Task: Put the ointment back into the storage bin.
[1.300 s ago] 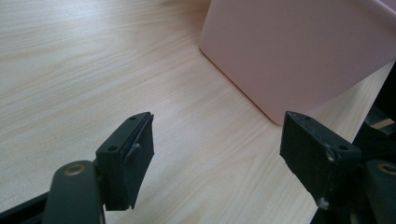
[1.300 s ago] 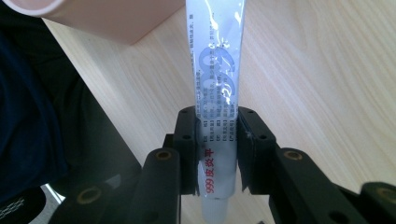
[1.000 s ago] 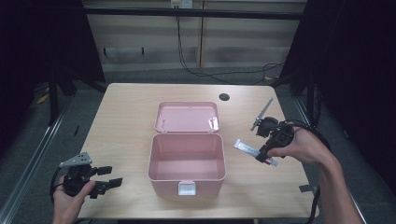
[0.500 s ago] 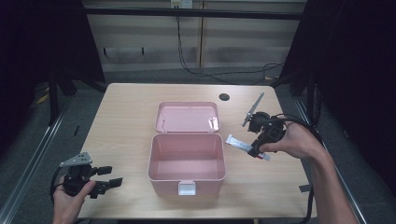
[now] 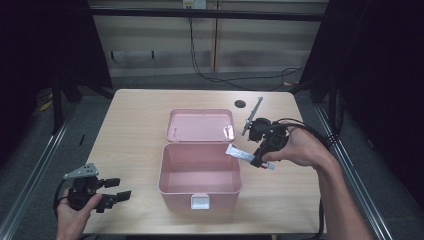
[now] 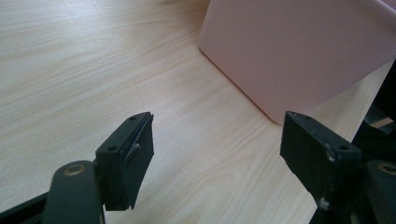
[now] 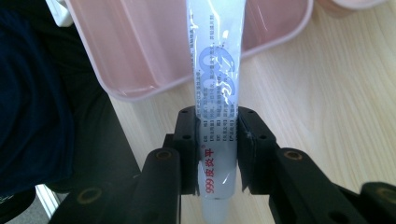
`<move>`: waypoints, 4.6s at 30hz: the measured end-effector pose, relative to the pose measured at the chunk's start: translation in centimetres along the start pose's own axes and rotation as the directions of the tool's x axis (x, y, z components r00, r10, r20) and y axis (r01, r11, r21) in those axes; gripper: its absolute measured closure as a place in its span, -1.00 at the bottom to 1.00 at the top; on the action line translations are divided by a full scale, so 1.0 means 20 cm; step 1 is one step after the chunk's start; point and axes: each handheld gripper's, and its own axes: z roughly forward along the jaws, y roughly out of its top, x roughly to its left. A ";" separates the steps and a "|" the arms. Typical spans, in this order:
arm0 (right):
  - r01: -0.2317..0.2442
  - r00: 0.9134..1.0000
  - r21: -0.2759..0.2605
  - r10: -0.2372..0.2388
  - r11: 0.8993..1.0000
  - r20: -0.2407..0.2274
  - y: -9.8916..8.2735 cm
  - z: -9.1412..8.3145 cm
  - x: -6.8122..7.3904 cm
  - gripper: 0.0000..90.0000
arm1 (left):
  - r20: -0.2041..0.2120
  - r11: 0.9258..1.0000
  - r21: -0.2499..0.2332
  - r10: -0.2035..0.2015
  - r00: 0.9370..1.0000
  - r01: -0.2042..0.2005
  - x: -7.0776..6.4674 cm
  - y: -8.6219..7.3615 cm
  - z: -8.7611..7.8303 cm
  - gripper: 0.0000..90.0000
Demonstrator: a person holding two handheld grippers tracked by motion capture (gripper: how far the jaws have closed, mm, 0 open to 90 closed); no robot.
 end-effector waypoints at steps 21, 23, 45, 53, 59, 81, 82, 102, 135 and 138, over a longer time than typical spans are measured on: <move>0.139 0.990 0.038 -0.137 0.990 -0.036 0.27 0.11 0.14 0.59 | 0.004 1.000 -0.007 0.002 1.000 -0.002 0.00 0.00 -0.01 -0.45; 0.148 0.988 0.044 -0.147 0.988 -0.038 0.29 0.13 0.15 0.59 | 0.008 1.000 -0.008 0.001 1.000 -0.001 0.00 0.00 -0.01 -0.45; 0.232 0.968 0.077 -0.223 0.970 -0.113 0.47 0.36 0.22 0.59 | 0.003 1.000 -0.019 0.005 1.000 -0.005 0.00 0.00 -0.02 -0.45; 0.267 0.956 0.094 -0.251 0.959 -0.149 0.50 0.44 0.23 0.59 | 0.007 1.000 -0.019 0.007 1.000 -0.007 0.00 0.00 -0.02 -0.45; 0.290 0.947 0.101 -0.270 0.952 -0.174 0.51 0.48 0.24 0.59 | 0.007 1.000 -0.016 0.006 1.000 -0.006 0.00 0.00 -0.02 -0.45; 0.318 0.926 0.143 -0.274 0.937 -0.260 0.53 0.68 0.22 0.59 | 0.004 1.000 -0.011 0.005 1.000 -0.005 0.01 0.00 -0.02 -0.45; 0.316 0.926 0.144 -0.271 0.938 -0.264 0.53 0.69 0.22 0.59 | 0.003 1.000 -0.011 0.005 1.000 -0.004 0.01 0.00 -0.02 -0.45; 0.313 0.917 0.127 -0.264 0.941 -0.300 0.56 0.77 0.22 0.59 | 0.002 1.000 -0.009 0.002 1.000 -0.002 0.01 0.00 -0.02 -0.45; 0.362 0.893 0.164 -0.291 0.918 -0.342 0.60 0.93 0.25 0.57 | -0.002 1.000 -0.010 0.000 1.000 0.000 0.01 0.00 -0.02 -0.45; 0.358 0.894 0.167 -0.286 0.919 -0.344 0.60 0.93 0.26 0.54 | -0.001 1.000 -0.009 0.000 1.000 0.000 0.01 0.00 -0.02 -0.45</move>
